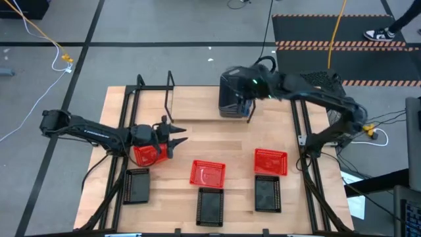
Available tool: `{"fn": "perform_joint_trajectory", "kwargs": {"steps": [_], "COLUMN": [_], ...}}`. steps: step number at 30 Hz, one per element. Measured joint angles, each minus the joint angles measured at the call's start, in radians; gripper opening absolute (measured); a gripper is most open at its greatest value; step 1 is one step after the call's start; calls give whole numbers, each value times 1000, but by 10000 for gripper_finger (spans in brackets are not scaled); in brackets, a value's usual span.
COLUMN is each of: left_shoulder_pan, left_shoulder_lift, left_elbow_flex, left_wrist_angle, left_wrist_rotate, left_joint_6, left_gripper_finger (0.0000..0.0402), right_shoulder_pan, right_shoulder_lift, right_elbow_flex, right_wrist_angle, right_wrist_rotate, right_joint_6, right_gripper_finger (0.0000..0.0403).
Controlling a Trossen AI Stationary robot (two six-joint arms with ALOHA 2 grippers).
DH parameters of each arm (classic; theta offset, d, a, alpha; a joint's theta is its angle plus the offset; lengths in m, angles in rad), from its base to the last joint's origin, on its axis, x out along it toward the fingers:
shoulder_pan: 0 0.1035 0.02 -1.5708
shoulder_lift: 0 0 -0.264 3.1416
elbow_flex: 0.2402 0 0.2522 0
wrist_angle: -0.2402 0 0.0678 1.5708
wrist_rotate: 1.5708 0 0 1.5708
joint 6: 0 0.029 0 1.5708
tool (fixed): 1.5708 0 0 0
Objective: Stack baskets on shelf by color
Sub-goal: Stack the transparent black bin on top of the transparent black bin on the shelf
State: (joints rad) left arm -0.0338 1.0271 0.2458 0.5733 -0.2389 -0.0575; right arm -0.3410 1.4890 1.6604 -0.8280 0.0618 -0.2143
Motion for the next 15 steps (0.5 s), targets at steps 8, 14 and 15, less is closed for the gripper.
{"fn": "perform_joint_trajectory", "kwargs": {"steps": [8,14,15], "left_shoulder_pan": [0,0,0], "left_shoulder_lift": [0,0,0], "left_elbow_flex": [-15,-15,-15], "left_wrist_angle": [-6,-9,-9], "left_wrist_rotate": [-1,-1,-1], "left_joint_6": [-27,-8,-5], "left_gripper_finger": [182,182,182], "right_shoulder_pan": [-74,-72,-72], "right_shoulder_lift": [239,280,280], "right_elbow_flex": [242,217,211], "right_wrist_angle": [-424,-490,-486], "right_wrist_rotate": [-92,-87,-87], "right_joint_6": [-83,-105,-106], "right_gripper_finger": [163,163,163]}}
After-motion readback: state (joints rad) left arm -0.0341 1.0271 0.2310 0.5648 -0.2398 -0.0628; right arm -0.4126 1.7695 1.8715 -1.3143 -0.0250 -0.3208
